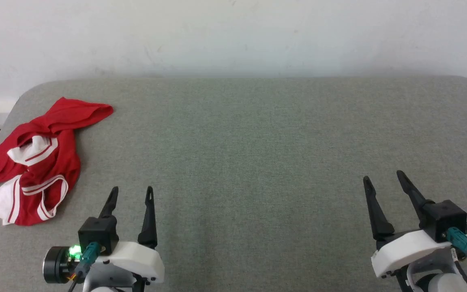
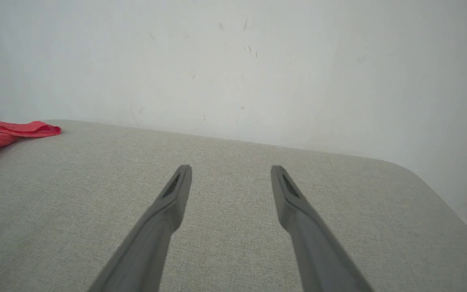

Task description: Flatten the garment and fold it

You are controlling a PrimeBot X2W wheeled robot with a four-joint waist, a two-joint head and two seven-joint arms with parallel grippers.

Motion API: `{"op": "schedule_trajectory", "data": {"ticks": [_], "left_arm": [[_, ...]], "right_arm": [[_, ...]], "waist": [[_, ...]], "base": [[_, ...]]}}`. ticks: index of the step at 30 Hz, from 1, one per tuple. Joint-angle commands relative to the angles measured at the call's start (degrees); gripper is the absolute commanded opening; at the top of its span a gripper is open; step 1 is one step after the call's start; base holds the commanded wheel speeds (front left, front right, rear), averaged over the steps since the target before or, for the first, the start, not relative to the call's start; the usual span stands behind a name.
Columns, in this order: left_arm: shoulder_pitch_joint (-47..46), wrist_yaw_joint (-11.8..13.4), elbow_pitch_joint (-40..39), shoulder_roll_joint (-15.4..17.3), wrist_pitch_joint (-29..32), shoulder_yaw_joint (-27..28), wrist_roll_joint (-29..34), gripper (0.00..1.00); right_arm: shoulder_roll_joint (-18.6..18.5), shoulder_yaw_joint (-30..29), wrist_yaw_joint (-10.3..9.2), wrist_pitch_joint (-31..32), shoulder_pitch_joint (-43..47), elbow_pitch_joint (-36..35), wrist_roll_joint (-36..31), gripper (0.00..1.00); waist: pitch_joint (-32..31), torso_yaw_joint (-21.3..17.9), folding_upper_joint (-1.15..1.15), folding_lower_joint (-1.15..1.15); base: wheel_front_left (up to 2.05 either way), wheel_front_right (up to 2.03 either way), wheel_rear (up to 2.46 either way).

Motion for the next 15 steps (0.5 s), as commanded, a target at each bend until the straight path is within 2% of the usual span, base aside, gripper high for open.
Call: {"op": "schedule_trajectory", "data": {"ticks": [1,15], "left_arm": [[0.51,0.69,0.05,0.0,-0.62,-0.1,-0.33,1.0],[0.97,1.17,-0.09,0.0,-2.29,-0.12,-0.92,1.0]], "right_arm": [[0.07,0.09,-0.04,-0.66,0.52,-0.22,0.21,1.0],[0.1,1.13,-0.05,-2.33,1.02,0.3,-0.03,1.0]], "waist": [[0.01,0.64,0.0,0.0],[-0.2,5.66,0.0,0.0]], "base": [[0.0,0.0,0.0],[0.0,0.0,0.0]]}}
